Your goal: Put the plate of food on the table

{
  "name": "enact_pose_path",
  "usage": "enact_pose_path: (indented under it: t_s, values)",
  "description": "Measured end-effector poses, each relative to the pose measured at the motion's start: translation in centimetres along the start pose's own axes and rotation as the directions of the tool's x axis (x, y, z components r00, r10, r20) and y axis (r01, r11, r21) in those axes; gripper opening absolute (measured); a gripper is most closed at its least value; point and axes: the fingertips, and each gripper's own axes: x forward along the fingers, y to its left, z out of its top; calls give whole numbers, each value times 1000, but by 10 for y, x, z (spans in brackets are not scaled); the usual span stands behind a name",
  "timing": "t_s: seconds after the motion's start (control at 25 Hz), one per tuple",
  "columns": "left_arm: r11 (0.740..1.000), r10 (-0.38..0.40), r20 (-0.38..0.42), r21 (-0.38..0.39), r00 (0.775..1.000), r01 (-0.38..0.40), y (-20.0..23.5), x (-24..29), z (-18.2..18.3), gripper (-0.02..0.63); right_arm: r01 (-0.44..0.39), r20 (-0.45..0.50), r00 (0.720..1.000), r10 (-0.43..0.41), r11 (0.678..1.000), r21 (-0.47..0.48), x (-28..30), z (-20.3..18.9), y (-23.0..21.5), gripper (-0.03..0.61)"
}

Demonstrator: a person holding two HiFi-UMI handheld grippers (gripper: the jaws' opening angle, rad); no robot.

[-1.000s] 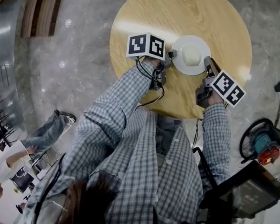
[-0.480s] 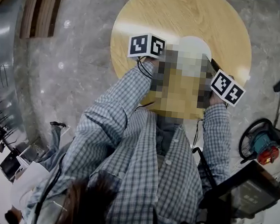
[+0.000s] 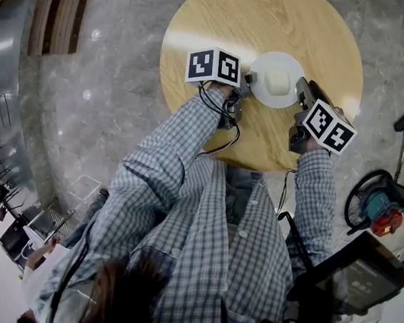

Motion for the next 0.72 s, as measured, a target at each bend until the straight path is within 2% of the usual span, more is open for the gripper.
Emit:
enact_pose_path:
  t_s: [0.08, 0.12, 0.16, 0.2, 0.28, 0.48, 0.72]
  values:
    - [1000, -16, 7, -13, 1000, 16, 0, 0, 0, 25, -5, 42, 999, 8, 998, -57, -5, 6, 6, 142]
    - [999, -26, 11, -22, 1000, 26, 0, 0, 0, 25, 6, 61, 998, 0, 996, -89, -7, 8, 8, 105]
    - [999, -36, 16, -30, 999, 36, 0, -1, 0, 25, 15, 75, 997, -6, 993, -121, -10, 10, 11, 28]
    - [998, -45, 20, -36, 999, 46, 1, -1, 0, 25, 10, 78, 997, 2, 988, -154, -13, 11, 16, 5]
    - [997, -61, 26, -37, 998, 61, 0, -3, 0, 25, -39, 50, 997, 52, 971, -235, -15, 7, 35, 5]
    - [996, -87, 37, -14, 996, 87, -3, -5, -1, 30, -150, -62, 989, 137, 899, -411, -14, -18, 80, 5]
    - [988, -154, 64, 9, 986, 153, -16, -7, 3, 132, -209, -160, 976, 147, 835, -509, -8, -50, 104, 5]
